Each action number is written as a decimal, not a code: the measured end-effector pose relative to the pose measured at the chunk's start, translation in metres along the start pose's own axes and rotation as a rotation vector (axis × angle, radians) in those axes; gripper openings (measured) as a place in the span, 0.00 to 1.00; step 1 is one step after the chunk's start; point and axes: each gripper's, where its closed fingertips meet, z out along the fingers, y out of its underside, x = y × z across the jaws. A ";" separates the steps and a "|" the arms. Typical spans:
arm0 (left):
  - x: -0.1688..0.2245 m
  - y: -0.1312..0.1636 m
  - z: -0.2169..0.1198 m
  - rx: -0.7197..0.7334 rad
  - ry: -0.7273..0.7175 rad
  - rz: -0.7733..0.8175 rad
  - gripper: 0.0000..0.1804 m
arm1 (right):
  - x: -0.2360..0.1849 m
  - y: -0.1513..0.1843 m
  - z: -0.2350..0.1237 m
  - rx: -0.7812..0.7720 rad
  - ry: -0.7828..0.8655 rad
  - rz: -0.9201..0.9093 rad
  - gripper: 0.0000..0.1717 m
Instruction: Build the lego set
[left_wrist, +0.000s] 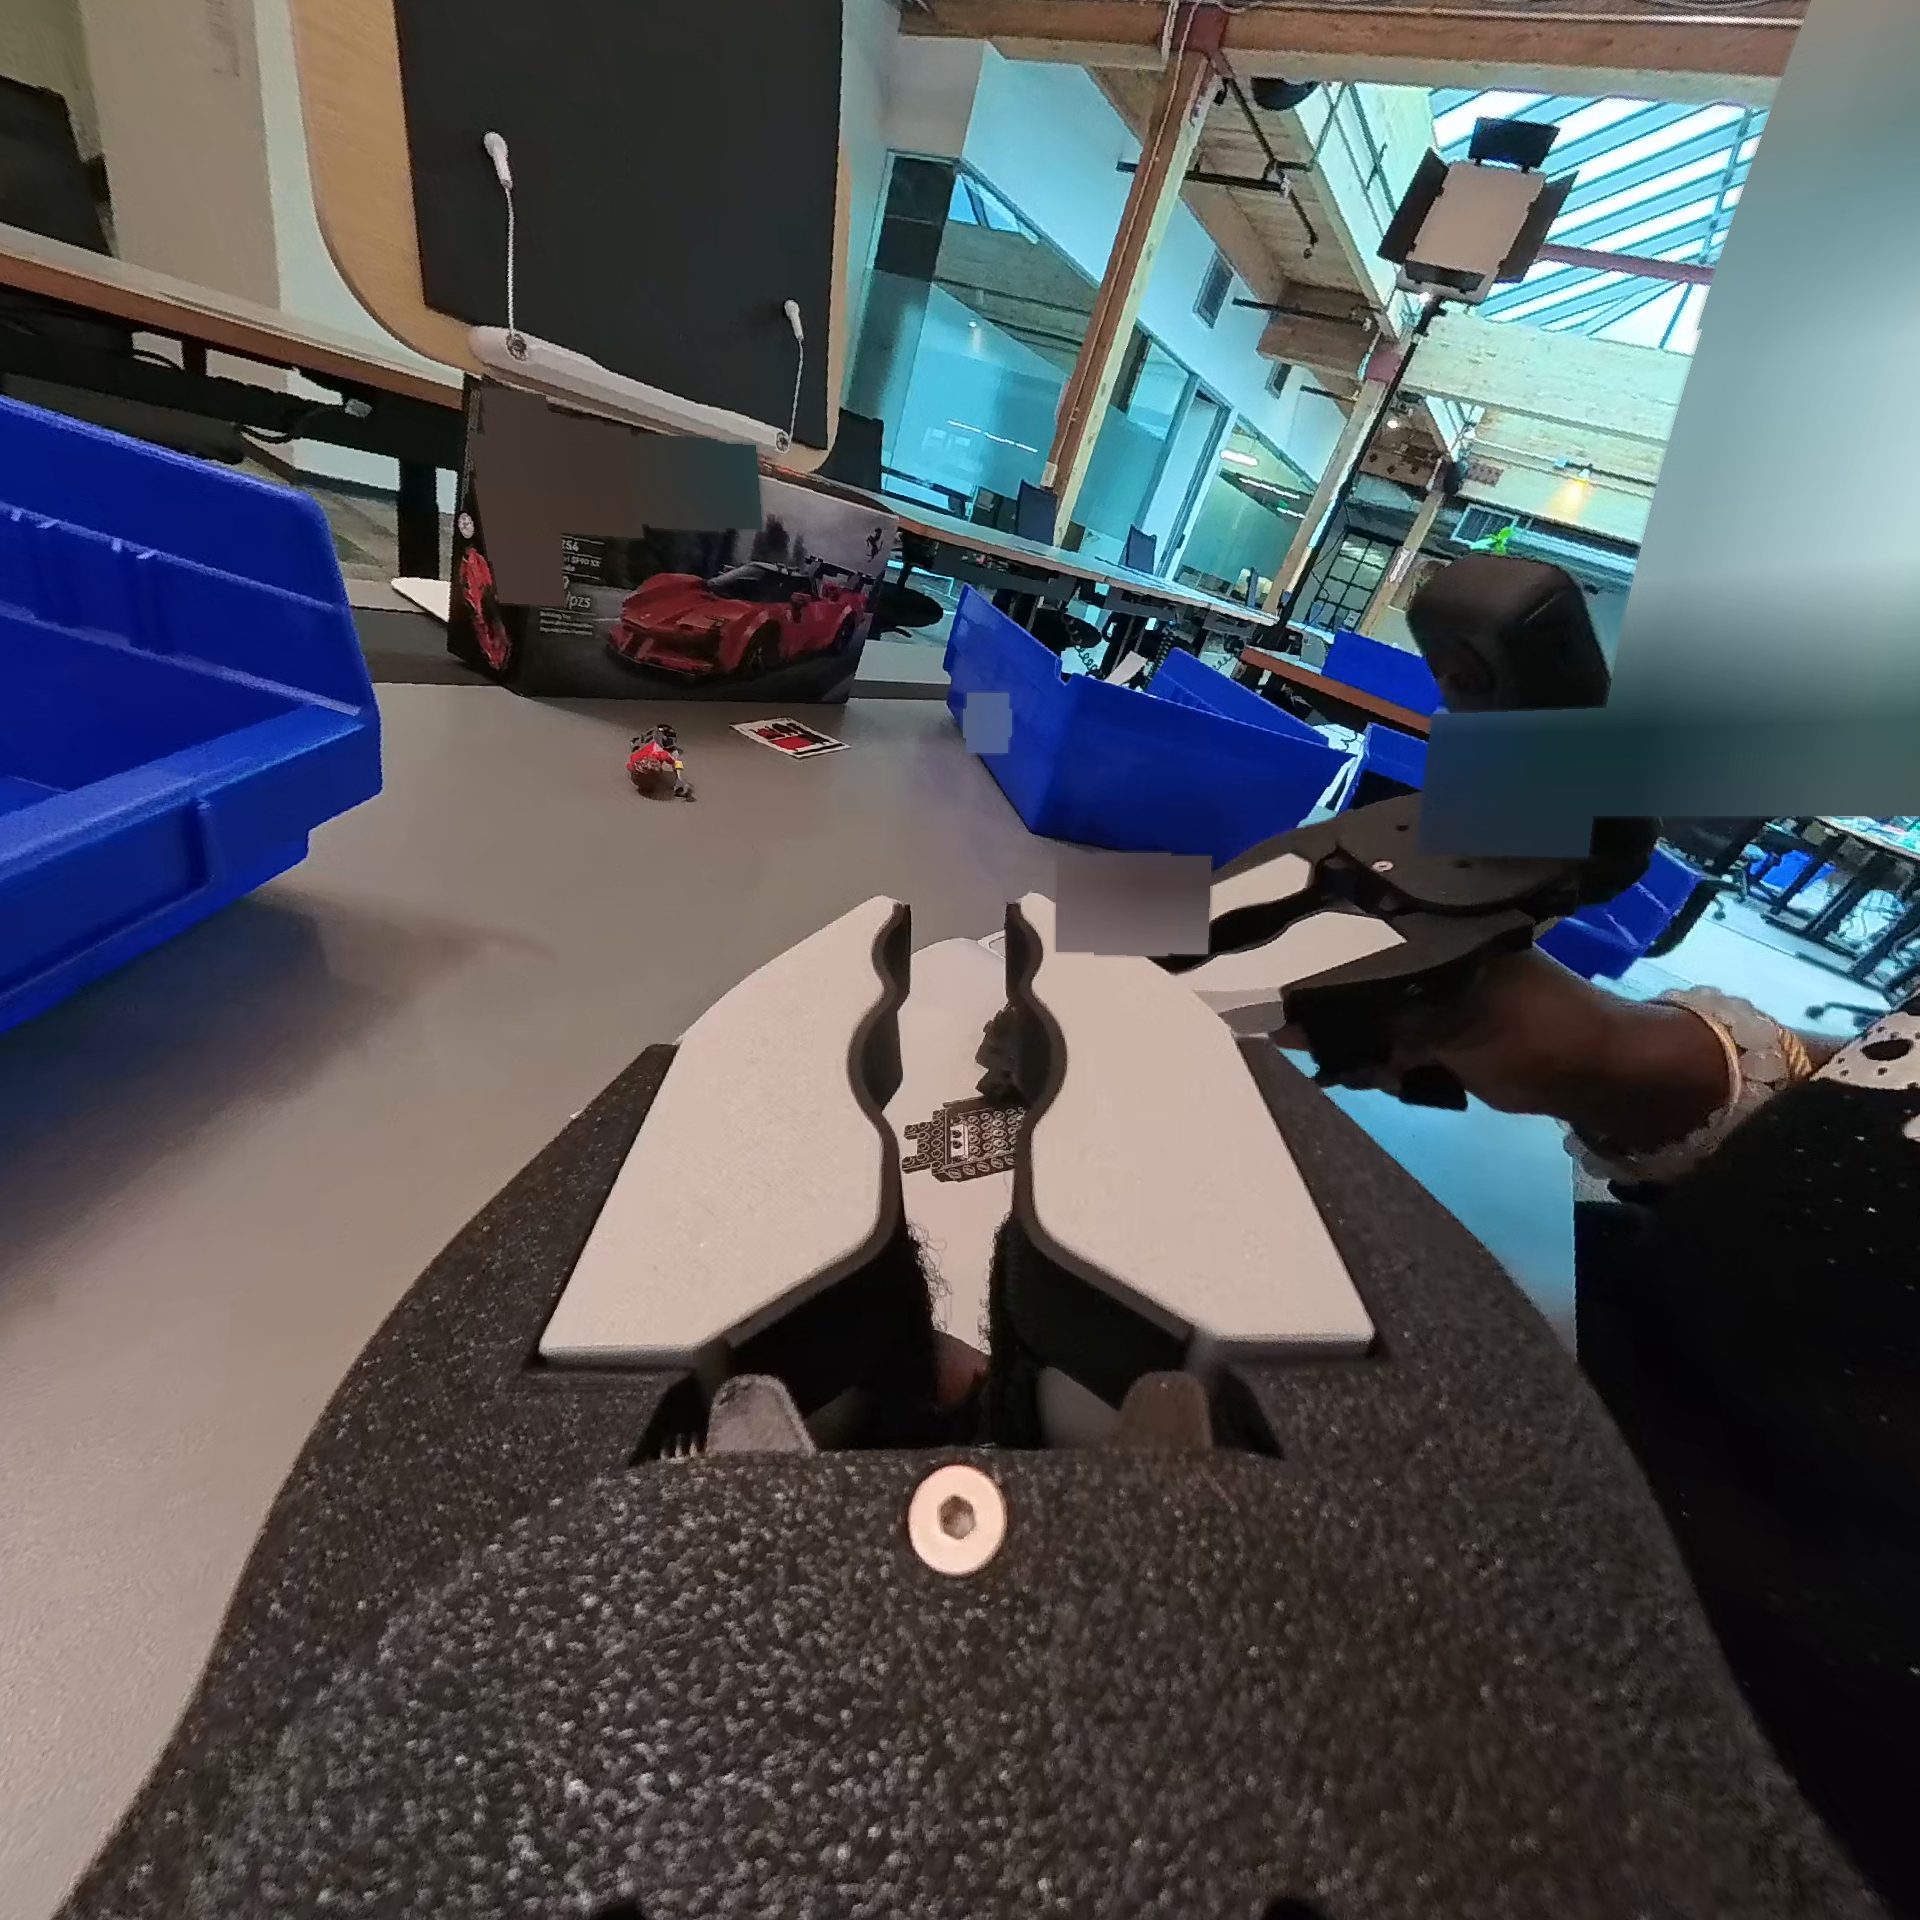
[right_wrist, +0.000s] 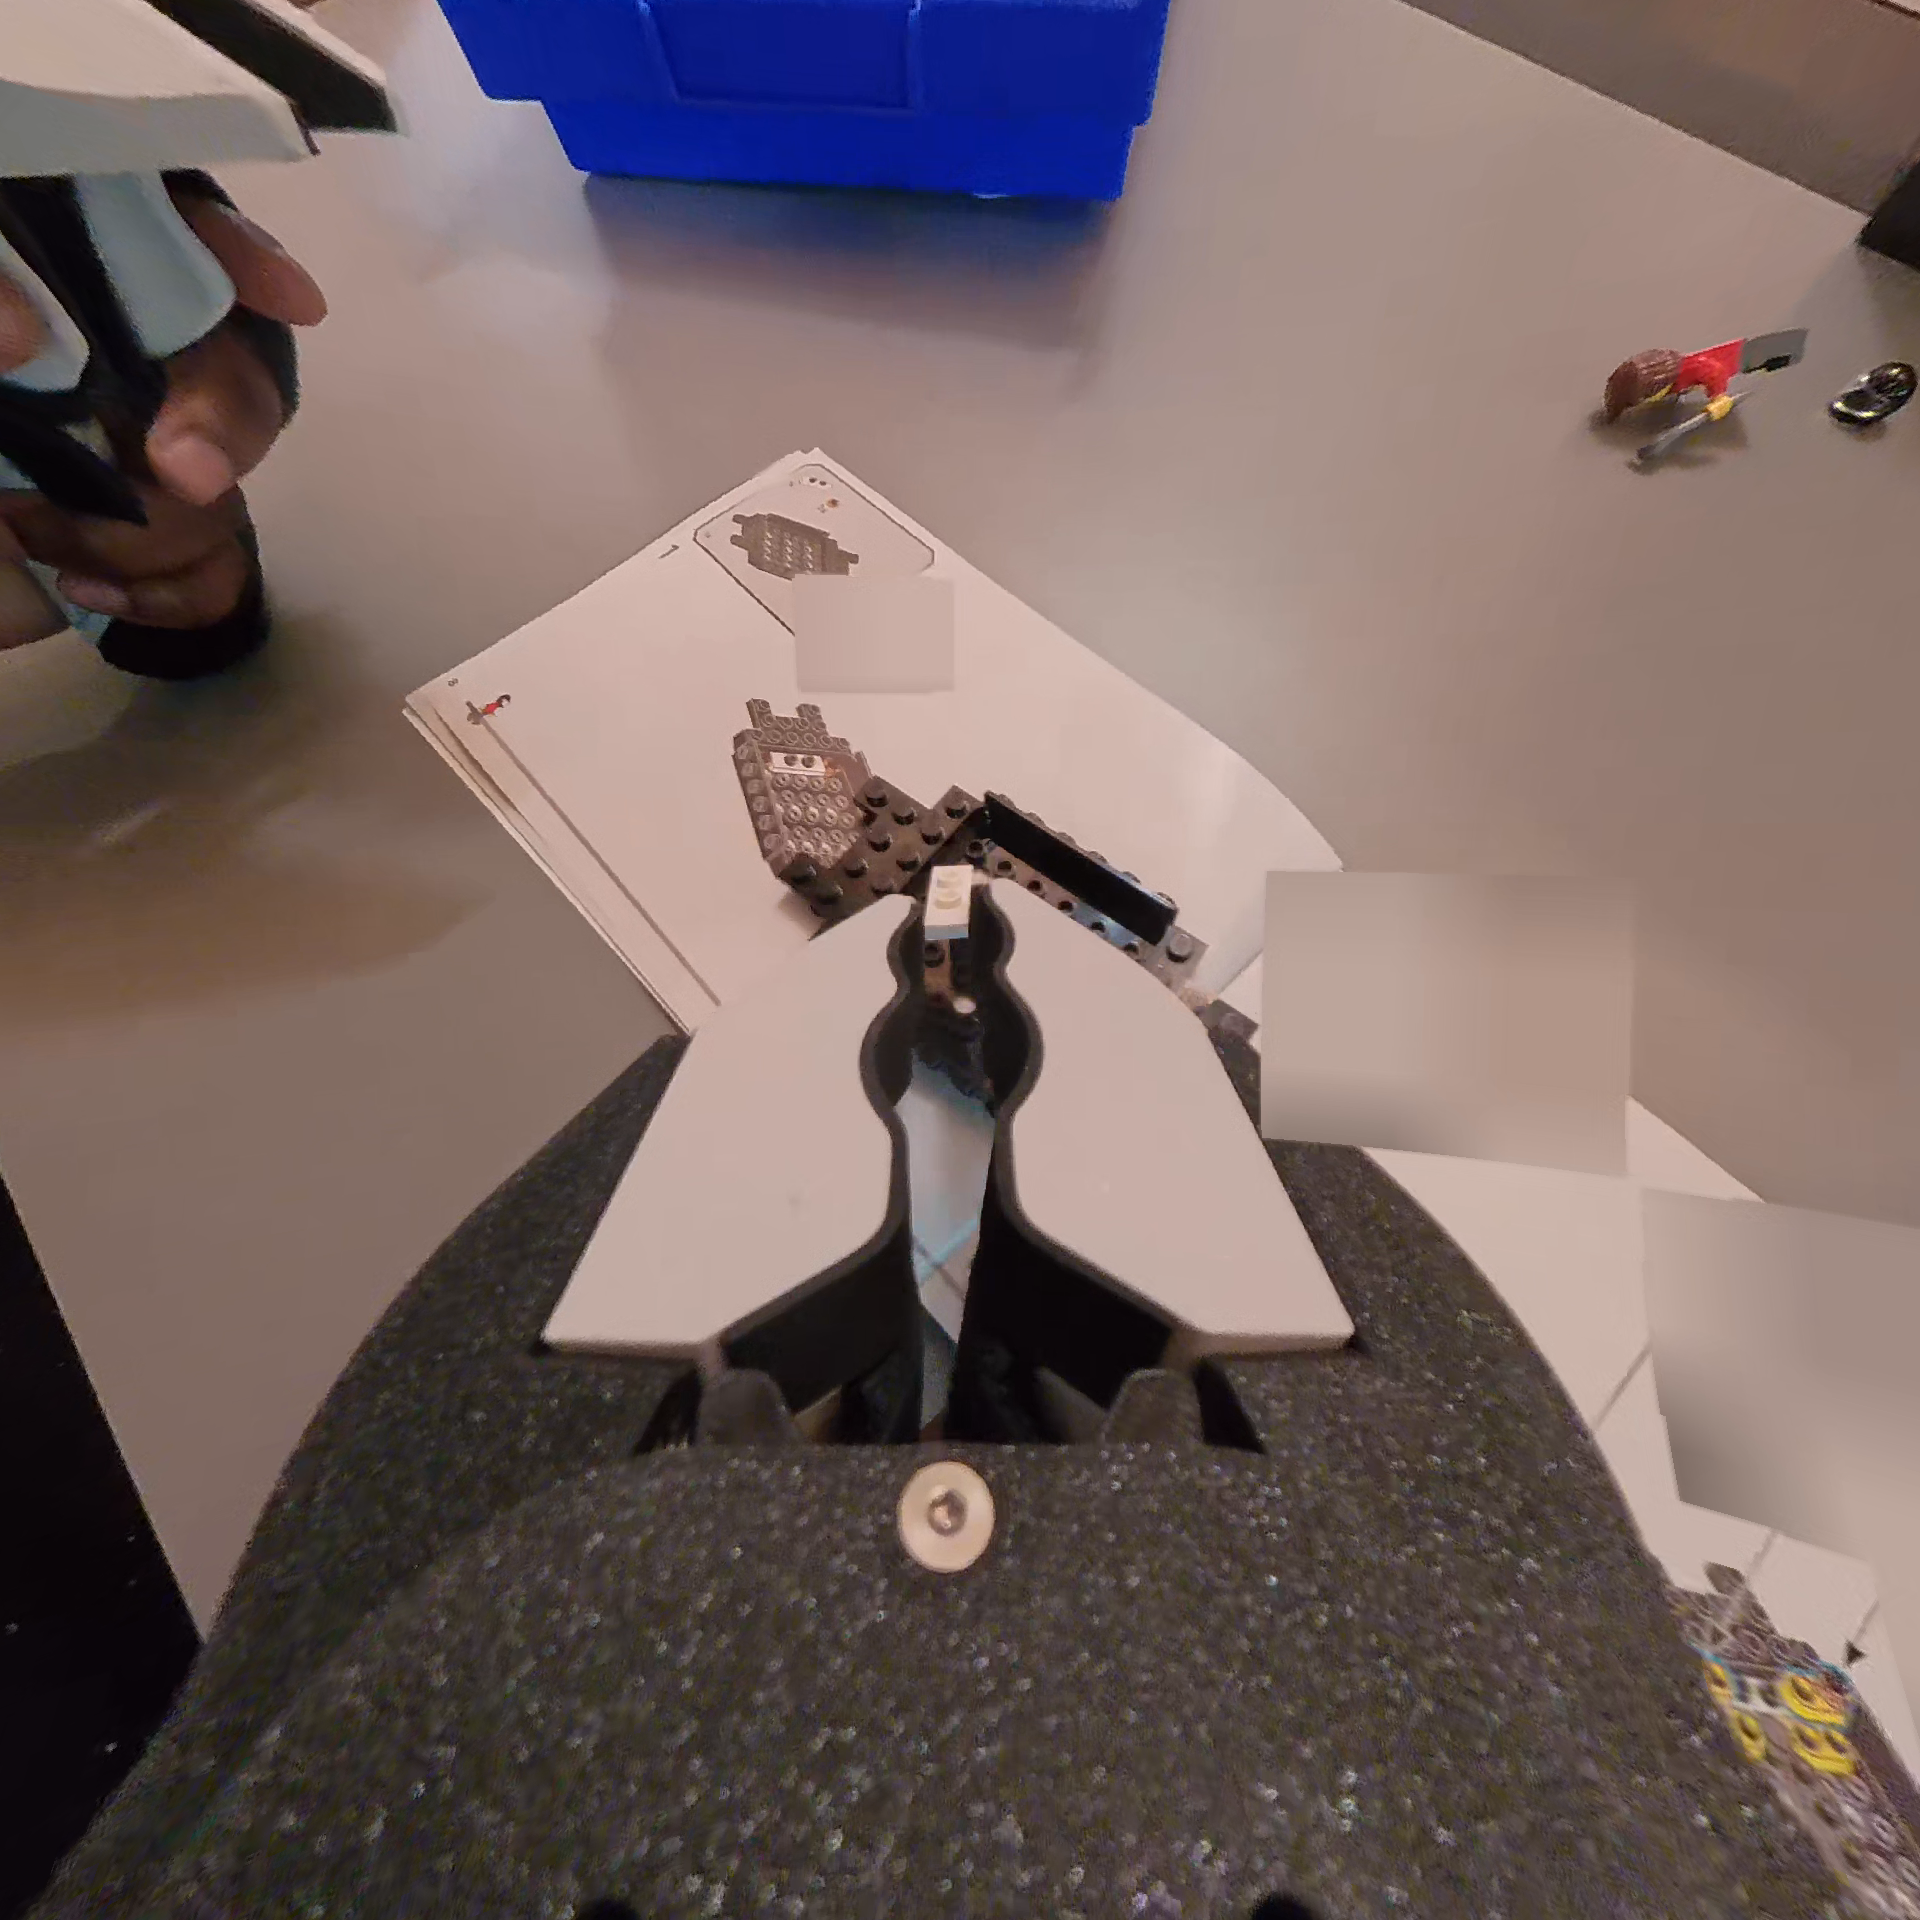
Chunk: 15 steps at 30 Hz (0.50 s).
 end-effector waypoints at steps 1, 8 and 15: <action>0.000 0.000 0.000 0.001 -0.001 -0.001 0.09 | -0.001 0.000 0.002 -0.005 0.001 0.002 0.05; 0.001 0.000 0.000 -0.005 -0.002 0.009 0.09 | 0.001 0.003 0.012 -0.039 0.041 -0.011 0.05; 0.000 -0.002 -0.002 0.013 0.001 -0.007 0.09 | -0.002 0.005 0.013 -0.049 0.035 0.007 0.05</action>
